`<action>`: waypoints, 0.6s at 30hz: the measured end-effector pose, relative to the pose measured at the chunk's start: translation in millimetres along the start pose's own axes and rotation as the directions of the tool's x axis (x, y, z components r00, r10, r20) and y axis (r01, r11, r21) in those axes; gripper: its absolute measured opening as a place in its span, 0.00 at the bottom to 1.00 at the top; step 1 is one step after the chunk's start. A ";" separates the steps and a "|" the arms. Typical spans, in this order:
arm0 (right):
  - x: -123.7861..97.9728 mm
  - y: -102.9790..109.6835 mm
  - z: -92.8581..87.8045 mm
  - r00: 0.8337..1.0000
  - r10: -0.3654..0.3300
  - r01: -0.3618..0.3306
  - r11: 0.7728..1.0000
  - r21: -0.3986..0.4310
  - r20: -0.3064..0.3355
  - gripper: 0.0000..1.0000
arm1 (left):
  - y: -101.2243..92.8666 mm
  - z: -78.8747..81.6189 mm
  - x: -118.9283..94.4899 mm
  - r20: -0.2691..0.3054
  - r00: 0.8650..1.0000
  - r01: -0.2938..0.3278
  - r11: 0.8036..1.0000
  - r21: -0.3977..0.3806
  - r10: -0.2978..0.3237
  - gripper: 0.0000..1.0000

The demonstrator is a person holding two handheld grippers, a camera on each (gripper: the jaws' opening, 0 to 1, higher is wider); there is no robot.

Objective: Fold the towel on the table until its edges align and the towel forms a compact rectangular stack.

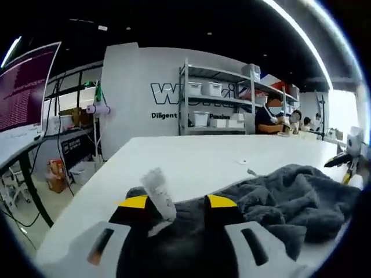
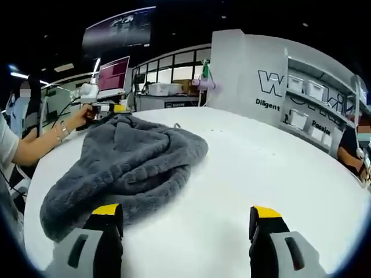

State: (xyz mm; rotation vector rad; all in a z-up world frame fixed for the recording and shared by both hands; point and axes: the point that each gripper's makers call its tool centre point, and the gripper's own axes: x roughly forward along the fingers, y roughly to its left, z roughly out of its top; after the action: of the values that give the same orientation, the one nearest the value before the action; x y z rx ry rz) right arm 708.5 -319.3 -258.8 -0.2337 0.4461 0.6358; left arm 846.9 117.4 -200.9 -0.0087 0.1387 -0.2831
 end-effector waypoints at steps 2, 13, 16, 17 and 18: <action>-0.6 -1.9 -1.8 1.000 -0.003 0.003 1.000 0.008 -0.003 0.94 | -5.6 13.5 -5.5 0.064 0.998 0.027 0.999 -0.045 -0.024 0.51; 3.3 1.3 -4.6 1.000 0.010 -0.010 1.000 -0.006 -0.023 0.94 | -38.7 60.8 -26.0 0.268 0.954 0.146 0.989 -0.010 -0.138 0.79; 2.0 1.9 -3.5 1.000 0.006 -0.007 1.000 -0.010 -0.020 0.94 | -53.5 62.9 -24.9 0.278 0.943 0.195 0.981 -0.008 -0.185 0.87; 1.8 1.7 -3.4 1.000 0.005 -0.006 1.000 -0.010 -0.020 0.94 | -57.5 62.6 -24.4 0.279 0.939 0.210 0.978 -0.010 -0.199 0.90; 1.7 1.3 -3.3 1.000 0.004 -0.004 1.000 -0.010 -0.020 0.94 | -63.5 61.7 -23.1 0.277 0.935 0.234 0.972 -0.016 -0.220 0.93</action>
State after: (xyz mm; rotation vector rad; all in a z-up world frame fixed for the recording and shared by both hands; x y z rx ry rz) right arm 707.9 -318.5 -262.6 -0.2492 0.4629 0.6400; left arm 815.8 62.2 -134.9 -0.1132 -0.1322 -0.5069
